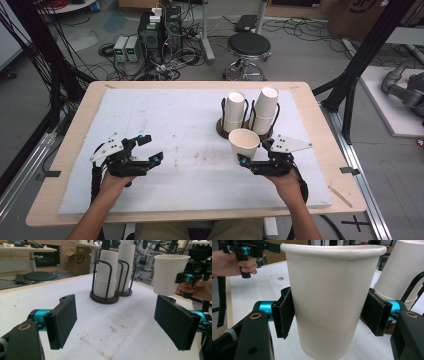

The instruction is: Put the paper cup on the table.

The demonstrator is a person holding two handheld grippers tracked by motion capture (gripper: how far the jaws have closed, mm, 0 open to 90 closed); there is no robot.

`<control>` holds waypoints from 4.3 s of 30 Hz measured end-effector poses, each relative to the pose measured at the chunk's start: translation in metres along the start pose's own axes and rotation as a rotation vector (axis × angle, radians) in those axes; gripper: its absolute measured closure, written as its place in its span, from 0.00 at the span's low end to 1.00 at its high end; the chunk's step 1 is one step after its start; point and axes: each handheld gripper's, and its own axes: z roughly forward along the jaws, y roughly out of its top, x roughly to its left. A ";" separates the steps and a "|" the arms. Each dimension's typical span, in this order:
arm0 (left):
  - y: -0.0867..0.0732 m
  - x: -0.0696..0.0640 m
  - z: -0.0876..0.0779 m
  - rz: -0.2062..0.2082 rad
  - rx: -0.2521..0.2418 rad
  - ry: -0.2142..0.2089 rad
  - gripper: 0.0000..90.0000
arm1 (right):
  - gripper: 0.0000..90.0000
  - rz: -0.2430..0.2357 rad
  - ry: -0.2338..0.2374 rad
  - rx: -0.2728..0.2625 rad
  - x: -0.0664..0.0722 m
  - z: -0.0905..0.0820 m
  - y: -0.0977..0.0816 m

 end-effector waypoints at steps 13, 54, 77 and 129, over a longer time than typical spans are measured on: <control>0.000 0.002 -0.002 0.008 -0.002 0.034 0.20 | 0.37 0.006 -0.011 -0.001 0.000 0.009 -0.006; -0.006 0.004 0.001 -0.004 0.046 0.040 0.21 | 0.33 0.057 -0.027 0.226 -0.018 0.033 -0.046; -0.003 0.006 0.001 -0.010 0.034 0.036 0.21 | 0.22 0.043 -0.093 0.199 -0.005 -0.006 -0.041; 0.002 0.005 -0.010 -0.011 -0.014 0.057 0.19 | 0.22 0.117 -0.326 0.056 -0.015 -0.071 -0.031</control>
